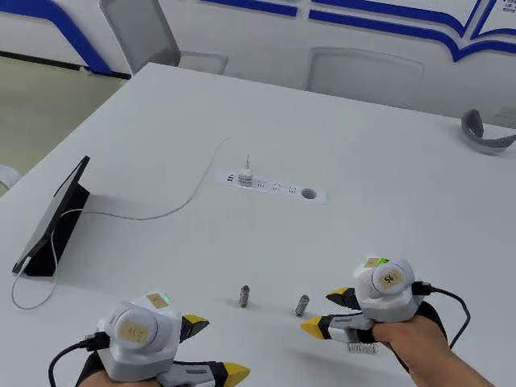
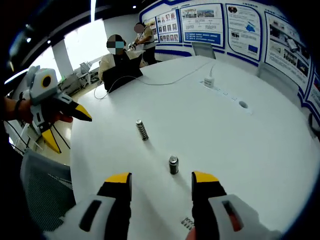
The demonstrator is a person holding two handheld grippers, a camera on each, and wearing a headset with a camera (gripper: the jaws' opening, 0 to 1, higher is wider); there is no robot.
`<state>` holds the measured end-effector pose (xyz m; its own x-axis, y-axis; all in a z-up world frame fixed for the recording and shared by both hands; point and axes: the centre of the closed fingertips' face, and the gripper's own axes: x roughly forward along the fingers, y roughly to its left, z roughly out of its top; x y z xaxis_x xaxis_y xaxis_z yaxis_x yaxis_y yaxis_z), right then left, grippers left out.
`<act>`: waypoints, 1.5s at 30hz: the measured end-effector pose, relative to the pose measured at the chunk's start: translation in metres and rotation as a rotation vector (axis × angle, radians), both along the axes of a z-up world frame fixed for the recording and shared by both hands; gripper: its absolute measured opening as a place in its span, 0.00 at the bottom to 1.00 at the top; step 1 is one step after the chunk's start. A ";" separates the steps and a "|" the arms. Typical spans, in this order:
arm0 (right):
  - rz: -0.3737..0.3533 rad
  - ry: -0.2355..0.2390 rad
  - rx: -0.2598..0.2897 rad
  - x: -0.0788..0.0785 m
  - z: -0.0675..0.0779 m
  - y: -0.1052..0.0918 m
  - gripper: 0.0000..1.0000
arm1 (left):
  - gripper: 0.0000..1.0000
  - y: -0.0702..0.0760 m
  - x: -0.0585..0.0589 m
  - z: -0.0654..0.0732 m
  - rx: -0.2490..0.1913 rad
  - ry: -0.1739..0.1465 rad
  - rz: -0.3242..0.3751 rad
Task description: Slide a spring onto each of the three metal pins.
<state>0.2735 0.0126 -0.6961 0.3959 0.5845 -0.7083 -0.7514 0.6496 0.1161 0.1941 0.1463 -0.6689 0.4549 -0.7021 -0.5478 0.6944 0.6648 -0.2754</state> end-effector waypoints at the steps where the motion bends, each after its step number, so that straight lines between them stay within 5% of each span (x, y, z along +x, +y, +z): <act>1: -0.009 0.001 0.010 -0.001 0.001 0.000 0.50 | 0.63 0.000 0.000 0.000 0.001 0.001 -0.001; 45: -0.195 -0.024 0.130 -0.063 0.013 -0.054 0.73 | 0.66 -0.025 0.011 0.003 0.015 -0.003 -0.021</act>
<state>0.2102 -0.0418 -0.6835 0.5267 0.5808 -0.6207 -0.6164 0.7637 0.1917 0.2050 0.1215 -0.6663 0.4419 -0.7032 -0.5569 0.7089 0.6542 -0.2635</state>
